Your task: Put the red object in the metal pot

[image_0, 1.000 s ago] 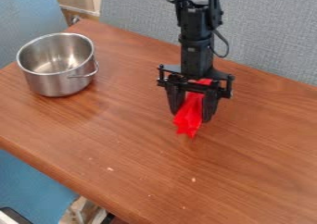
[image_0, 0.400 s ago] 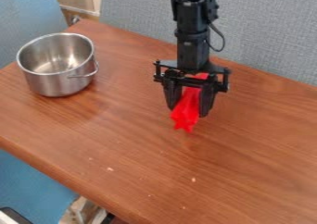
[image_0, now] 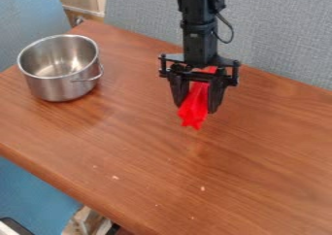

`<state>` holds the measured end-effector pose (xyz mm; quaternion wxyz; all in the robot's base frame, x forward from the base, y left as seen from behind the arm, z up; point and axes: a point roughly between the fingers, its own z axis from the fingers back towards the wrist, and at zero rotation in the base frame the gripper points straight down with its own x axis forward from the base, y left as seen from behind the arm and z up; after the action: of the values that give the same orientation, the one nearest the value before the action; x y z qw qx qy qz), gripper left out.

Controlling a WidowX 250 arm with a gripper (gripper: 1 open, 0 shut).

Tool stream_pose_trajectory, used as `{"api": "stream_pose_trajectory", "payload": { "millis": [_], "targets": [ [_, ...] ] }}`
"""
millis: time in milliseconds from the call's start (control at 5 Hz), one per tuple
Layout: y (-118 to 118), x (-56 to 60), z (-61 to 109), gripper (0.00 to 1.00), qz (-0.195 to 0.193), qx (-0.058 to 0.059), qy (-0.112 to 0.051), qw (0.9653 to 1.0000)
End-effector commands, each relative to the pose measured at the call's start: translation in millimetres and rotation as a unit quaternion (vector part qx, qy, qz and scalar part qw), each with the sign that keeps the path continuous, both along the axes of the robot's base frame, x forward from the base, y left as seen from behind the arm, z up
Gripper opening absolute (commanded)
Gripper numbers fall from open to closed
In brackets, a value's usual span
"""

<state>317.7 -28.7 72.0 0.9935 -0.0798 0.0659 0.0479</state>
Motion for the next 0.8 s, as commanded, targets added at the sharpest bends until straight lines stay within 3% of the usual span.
{"api": "stream_pose_trajectory", "payload": {
  "millis": [0,600],
  "targets": [
    [7.3,11.3,36.8,0.0,0.011,-0.001,-0.057,0.9983],
    [14.3,13.1,48.1,0.0,0.024,-0.006,-0.062,0.9978]
  ]
}}
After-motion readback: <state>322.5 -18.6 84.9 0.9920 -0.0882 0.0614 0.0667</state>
